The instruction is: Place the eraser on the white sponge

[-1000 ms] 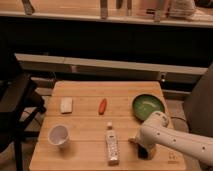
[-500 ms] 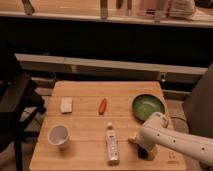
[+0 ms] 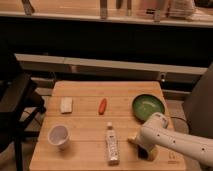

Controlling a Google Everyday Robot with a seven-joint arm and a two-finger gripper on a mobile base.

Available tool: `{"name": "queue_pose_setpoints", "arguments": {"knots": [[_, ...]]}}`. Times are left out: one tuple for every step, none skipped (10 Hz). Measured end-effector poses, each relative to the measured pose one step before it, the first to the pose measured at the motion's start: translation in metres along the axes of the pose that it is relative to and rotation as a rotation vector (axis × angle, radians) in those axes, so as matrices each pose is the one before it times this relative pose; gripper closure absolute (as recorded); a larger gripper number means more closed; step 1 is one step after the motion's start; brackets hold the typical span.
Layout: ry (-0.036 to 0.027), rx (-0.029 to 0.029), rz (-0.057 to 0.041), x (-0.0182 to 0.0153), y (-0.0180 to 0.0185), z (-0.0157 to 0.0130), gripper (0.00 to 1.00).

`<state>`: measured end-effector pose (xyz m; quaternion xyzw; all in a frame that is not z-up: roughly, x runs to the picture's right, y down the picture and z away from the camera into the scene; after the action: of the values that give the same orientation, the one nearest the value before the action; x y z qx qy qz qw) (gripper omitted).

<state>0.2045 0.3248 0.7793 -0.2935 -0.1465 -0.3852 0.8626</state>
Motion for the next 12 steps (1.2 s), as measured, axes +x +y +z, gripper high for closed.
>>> {"name": "queue_pose_setpoints", "arguments": {"knots": [[-0.00032,-0.00235,0.00006,-0.00010,0.00070,-0.00044,0.20],[-0.00012,-0.00113,-0.00034,-0.00002,0.00038,0.00008,0.20],[-0.00200,-0.00011,-0.00017,-0.00047,0.00027,0.00189,0.20],[-0.00004,-0.00022,-0.00027,-0.00016,0.00027,-0.00080,0.20],[-0.00087,-0.00088,-0.00011,-0.00044,0.00065,-0.00146,0.20],[0.00002,-0.00017,-0.00006,0.00000,0.00003,-0.00033,0.20],[-0.00009,0.00002,0.00037,0.00004,0.00004,0.00005,0.20],[-0.00187,-0.00085,-0.00086,-0.00052,0.00061,0.00228,0.20],[-0.00085,-0.00041,-0.00009,-0.00030,0.00073,0.00023,0.20],[-0.00059,0.00108,-0.00037,-0.00030,0.00013,-0.00153,0.20],[-0.00080,0.00078,-0.00044,-0.00052,-0.00004,-0.00098,0.20],[-0.00011,-0.00022,0.00015,0.00002,0.00006,-0.00001,0.20]]}}
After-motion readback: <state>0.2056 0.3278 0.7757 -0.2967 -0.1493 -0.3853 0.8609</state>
